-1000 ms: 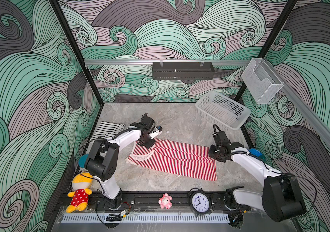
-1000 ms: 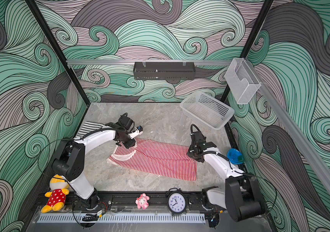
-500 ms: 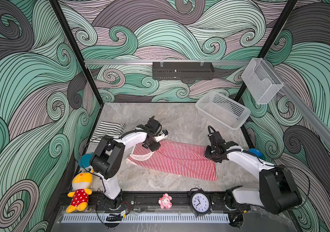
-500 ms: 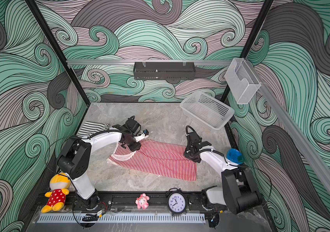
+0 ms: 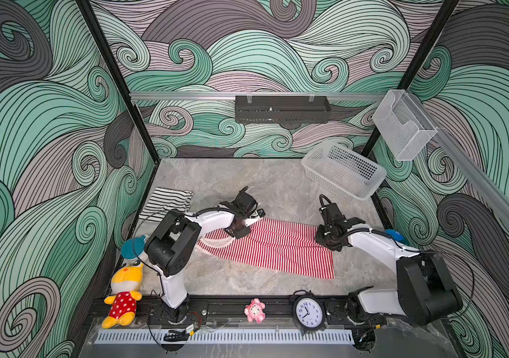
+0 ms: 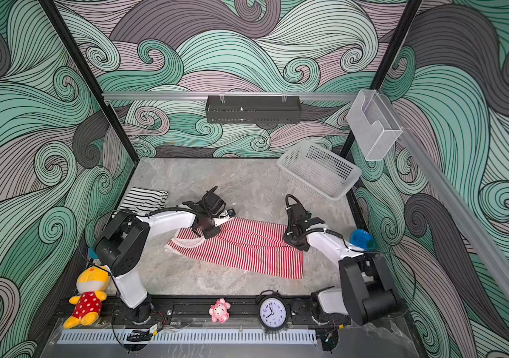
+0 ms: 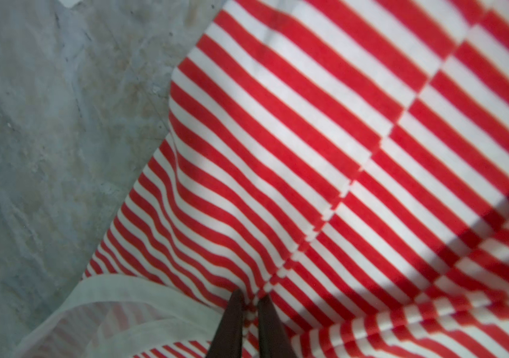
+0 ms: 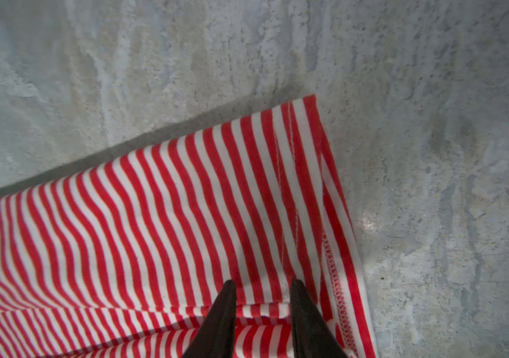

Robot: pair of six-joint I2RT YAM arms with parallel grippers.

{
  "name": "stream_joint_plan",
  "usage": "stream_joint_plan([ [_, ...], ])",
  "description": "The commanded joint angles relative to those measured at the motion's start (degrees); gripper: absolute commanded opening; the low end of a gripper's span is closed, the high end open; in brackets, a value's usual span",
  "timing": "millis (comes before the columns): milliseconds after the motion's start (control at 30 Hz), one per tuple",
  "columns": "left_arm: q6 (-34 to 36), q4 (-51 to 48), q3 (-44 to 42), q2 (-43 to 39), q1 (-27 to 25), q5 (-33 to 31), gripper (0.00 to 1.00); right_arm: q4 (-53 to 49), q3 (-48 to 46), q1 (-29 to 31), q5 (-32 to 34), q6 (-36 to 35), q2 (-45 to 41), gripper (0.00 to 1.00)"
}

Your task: Fold and stack the tank tops

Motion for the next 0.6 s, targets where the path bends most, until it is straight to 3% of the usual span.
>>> stream_joint_plan([
  [0, 0.6, 1.7, -1.1, -2.4, -0.2, -1.5, 0.03, -1.1, 0.3, 0.2, 3.3, 1.5, 1.5, 0.32],
  [467, 0.3, 0.9, -1.0, -5.1, -0.4, -1.0, 0.0, 0.0, 0.3, -1.1, 4.2, 0.8, 3.6, 0.33],
  [567, 0.3, 0.6, -1.0, -5.2, -0.5, -1.0, 0.0, 1.8, -0.1, -1.1, 3.1, 0.9, 4.5, 0.27],
])
